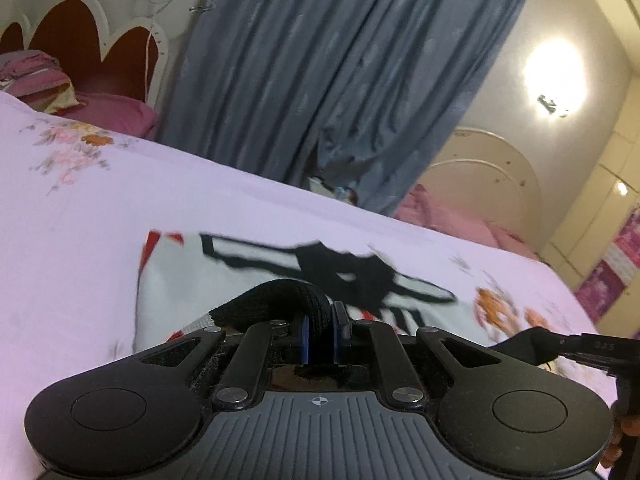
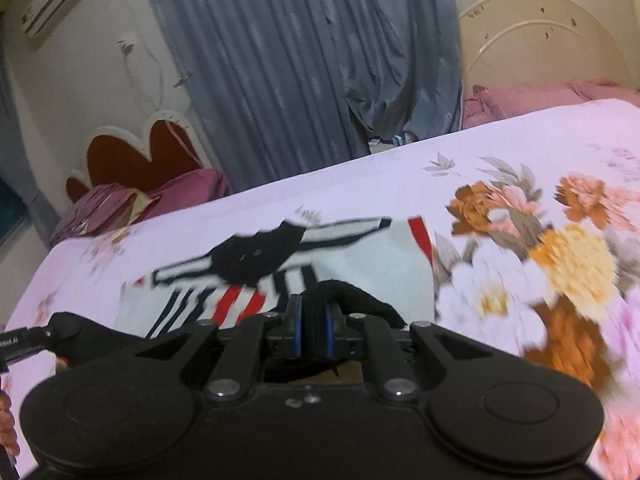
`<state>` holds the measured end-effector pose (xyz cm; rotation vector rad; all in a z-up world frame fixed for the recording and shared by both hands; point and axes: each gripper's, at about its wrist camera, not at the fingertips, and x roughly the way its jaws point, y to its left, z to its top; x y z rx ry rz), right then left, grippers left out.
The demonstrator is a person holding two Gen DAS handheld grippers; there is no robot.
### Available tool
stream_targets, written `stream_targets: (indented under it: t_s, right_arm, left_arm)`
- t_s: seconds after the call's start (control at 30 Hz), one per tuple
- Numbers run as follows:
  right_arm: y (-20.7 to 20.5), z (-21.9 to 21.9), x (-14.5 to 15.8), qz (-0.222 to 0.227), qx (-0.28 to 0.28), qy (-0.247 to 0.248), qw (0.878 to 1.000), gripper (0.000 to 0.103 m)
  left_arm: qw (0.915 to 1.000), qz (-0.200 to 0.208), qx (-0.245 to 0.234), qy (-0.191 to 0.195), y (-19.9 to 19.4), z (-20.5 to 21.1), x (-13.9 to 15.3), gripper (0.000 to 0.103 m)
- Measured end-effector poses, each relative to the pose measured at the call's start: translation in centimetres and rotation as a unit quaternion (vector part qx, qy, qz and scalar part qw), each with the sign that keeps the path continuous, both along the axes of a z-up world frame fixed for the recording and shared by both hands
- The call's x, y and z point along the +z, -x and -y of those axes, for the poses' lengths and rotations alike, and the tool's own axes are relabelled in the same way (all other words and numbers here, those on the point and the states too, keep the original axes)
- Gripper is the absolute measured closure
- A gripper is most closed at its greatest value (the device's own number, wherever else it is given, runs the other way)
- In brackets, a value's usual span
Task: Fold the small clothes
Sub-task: 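Close both grippers on the black hem, then lift the hem with both grippers and fold it over toward the collar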
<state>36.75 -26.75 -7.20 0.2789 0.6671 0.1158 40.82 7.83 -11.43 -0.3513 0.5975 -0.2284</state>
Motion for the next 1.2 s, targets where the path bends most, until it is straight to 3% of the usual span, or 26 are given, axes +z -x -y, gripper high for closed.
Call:
stream_targets:
  t_s: [0.13, 0.23, 0.33, 0.43, 0.47, 0.5, 0.6, 0.63, 0.7, 0.87, 1.03, 1.13, 1.2]
  right_arm:
    - [-5.6, 0.7, -2.0, -0.022, -0.015, -0.016, 1.0, 0.092]
    - [-8.9, 1.3, -3.8, -0.051, -0.022, -0.028, 0.998, 0.092]
    - [-11.2, 1.7, -5.7, -0.075, -0.031, -0.04, 0.996, 0.085]
    - [-12.3, 1.9, -6.3, -0.074, -0.032, -0.028, 0.996, 0.06]
    - [-12.5, 1.9, -6.3, -0.072, -0.031, -0.021, 0.997, 0.038]
    - [-12.6, 2.0, -6.1, -0.065, -0.028, -0.012, 0.997, 0.031]
    - [-12.4, 2.4, -5.7, -0.049, -0.009, 0.006, 0.999, 0.032]
    - [-12.3, 2.6, -5.7, -0.049, -0.005, 0.006, 0.999, 0.032]
    - [-12.3, 3.0, -5.9, -0.046, 0.0, -0.001, 0.999, 0.029]
    - [-12.9, 3.4, -6.1, -0.032, 0.001, -0.006, 0.999, 0.027]
    - [-13.3, 2.6, -6.5, -0.03, 0.029, 0.012, 0.999, 0.024]
    - [-13.2, 4.2, -6.0, -0.007, 0.003, -0.017, 1.0, 0.014]
    - [-13.4, 4.1, -6.1, -0.009, 0.013, 0.0, 1.0, 0.013]
  left_arm:
    - [0.9995, -0.015, 0.017, -0.023, -5.6, 0.7, -1.7, 0.094]
    - [0.9979, -0.048, 0.034, -0.025, -9.2, 0.9, -3.2, 0.093]
    - [0.9957, -0.075, 0.032, -0.045, -11.3, 1.5, -4.5, 0.093]
    - [0.9939, -0.099, 0.027, -0.04, -12.1, 1.4, -5.5, 0.088]
    - [0.9938, -0.104, 0.024, -0.032, -12.1, 1.1, -5.6, 0.085]
    - [0.9941, -0.105, 0.018, -0.018, -12.0, 0.8, -5.5, 0.073]
    - [0.997, -0.069, 0.026, -0.026, -10.6, 0.1, -4.9, 0.009]
    - [0.9975, -0.051, 0.034, -0.035, -10.0, -0.1, -4.6, 0.004]
    - [0.9977, -0.036, 0.026, -0.05, -9.6, -0.3, -4.4, 0.004]
    - [0.9951, -0.068, 0.006, -0.072, -10.8, -0.1, -5.9, 0.005]
    - [0.9946, -0.076, -0.001, -0.071, -12.3, 0.7, -6.8, 0.043]
    - [0.9943, -0.078, -0.01, -0.071, -12.6, 1.0, -7.0, 0.058]
    - [0.994, -0.079, -0.015, -0.074, -12.8, 1.1, -7.1, 0.07]
